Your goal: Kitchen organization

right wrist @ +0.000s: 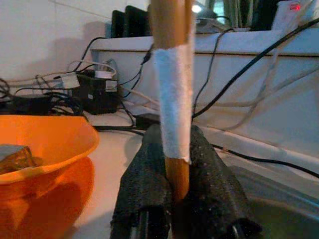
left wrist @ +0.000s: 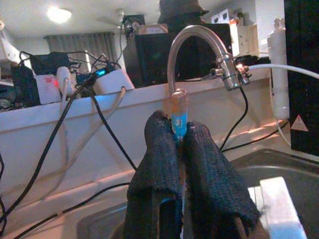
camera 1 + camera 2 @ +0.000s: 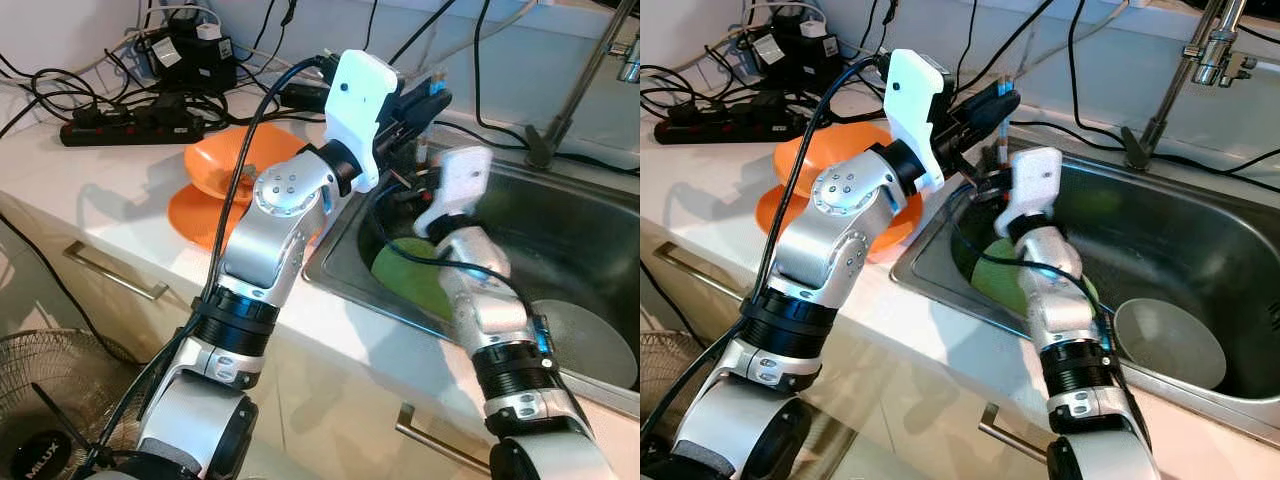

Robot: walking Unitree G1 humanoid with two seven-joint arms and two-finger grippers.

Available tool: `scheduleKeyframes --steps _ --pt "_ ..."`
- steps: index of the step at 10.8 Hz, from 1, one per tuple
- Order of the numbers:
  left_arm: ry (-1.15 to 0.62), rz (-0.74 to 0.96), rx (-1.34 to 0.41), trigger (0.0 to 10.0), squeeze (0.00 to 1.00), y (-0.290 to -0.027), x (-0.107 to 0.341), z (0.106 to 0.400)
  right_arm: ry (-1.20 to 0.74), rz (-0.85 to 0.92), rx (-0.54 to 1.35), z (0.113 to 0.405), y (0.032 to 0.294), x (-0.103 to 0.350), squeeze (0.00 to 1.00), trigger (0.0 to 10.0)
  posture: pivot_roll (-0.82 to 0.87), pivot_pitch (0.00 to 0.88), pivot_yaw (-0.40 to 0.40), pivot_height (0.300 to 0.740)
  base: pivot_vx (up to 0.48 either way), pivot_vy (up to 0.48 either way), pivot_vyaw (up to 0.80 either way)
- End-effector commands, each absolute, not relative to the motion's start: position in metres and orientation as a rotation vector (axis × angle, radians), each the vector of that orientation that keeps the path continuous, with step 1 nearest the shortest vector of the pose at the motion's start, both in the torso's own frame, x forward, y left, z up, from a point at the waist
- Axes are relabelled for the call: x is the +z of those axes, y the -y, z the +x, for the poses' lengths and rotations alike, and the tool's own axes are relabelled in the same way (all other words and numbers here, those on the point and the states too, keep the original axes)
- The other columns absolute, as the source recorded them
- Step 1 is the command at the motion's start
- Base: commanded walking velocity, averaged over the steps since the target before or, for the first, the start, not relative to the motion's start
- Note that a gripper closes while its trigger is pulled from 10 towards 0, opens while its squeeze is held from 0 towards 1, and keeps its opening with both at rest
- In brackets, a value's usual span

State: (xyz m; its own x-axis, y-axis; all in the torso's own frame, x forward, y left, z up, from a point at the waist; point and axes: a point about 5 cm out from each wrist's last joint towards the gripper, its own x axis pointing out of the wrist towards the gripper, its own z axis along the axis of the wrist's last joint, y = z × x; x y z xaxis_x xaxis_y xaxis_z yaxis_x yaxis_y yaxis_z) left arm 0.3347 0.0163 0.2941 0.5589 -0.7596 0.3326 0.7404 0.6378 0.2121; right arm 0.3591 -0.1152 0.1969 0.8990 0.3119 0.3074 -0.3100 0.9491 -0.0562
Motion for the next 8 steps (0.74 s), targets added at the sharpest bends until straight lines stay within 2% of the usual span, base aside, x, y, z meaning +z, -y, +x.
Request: scheduleKeyframes --steps 1,4,5,8 --pt "0.399 0.053 -0.875 10.0 0.0 -0.0187 0.289 0.3364 0.319 0.014 0.29 0.3602 0.1223 0.1966 0.0 0.0 0.21 0.0 -0.012 0.74 0.0 0.0 0.0" --pt "0.398 0.048 -0.852 10.0 0.0 -0.0212 0.29 0.3388 0.313 0.013 0.279 0.3611 0.1229 0.1963 0.0 0.0 0.21 0.0 -0.015 0.74 0.0 0.0 0.0" --pt "0.394 0.038 -0.847 10.0 1.0 -0.0225 0.2899 0.3397 0.306 0.014 0.264 0.3626 0.124 0.1964 0.0 10.0 0.21 0.0 -0.015 0.74 0.0 0.0 0.0" --pt "0.395 0.029 -0.832 10.0 1.0 -0.0264 0.2917 0.3419 0.295 0.013 0.25 0.3641 0.1248 0.1952 0.0 10.0 0.22 0.0 -0.013 0.74 0.0 0.0 0.0"
